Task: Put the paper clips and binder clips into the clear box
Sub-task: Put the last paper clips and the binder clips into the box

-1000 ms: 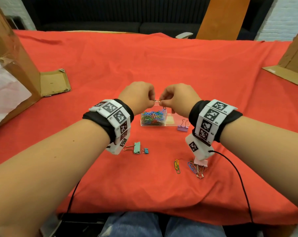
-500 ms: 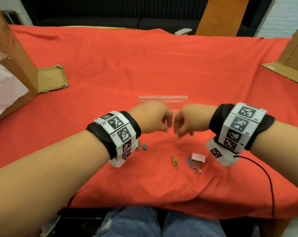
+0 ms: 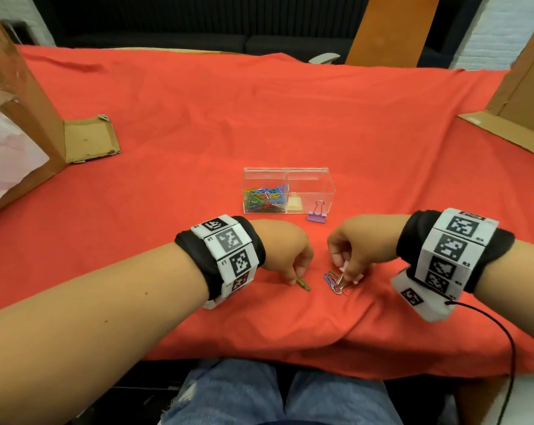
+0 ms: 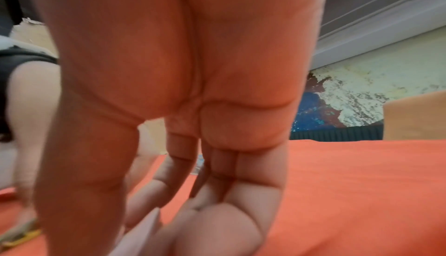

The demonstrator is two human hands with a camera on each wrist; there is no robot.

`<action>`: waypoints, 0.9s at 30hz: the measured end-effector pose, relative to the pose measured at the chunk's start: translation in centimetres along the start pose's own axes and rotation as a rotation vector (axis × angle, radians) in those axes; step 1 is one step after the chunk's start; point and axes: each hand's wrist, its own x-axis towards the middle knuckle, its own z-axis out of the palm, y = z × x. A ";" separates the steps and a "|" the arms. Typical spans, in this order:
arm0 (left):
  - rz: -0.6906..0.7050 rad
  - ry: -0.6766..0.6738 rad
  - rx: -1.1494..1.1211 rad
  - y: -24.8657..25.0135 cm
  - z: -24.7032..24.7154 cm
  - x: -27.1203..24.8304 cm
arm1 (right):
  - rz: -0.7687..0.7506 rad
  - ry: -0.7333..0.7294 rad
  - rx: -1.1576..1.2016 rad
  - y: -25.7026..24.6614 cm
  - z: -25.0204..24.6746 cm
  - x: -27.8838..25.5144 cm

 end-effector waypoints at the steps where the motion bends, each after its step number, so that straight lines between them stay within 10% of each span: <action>1: -0.006 0.002 -0.010 -0.1 0.1 0.0 | -0.007 0.003 0.017 0.2 -0.1 0.1; 11: -0.044 -0.005 -0.070 -0.4 0.2 -0.6 | 0.046 0.326 0.131 1.0 -1.3 1.7; 18: -0.015 0.049 -0.056 -0.2 -0.4 -0.6 | -0.025 0.068 -0.153 -0.2 0.0 0.0; 27: 0.062 0.200 -0.099 1.4 -0.9 0.1 | 0.053 0.318 -0.069 1.5 -0.9 0.9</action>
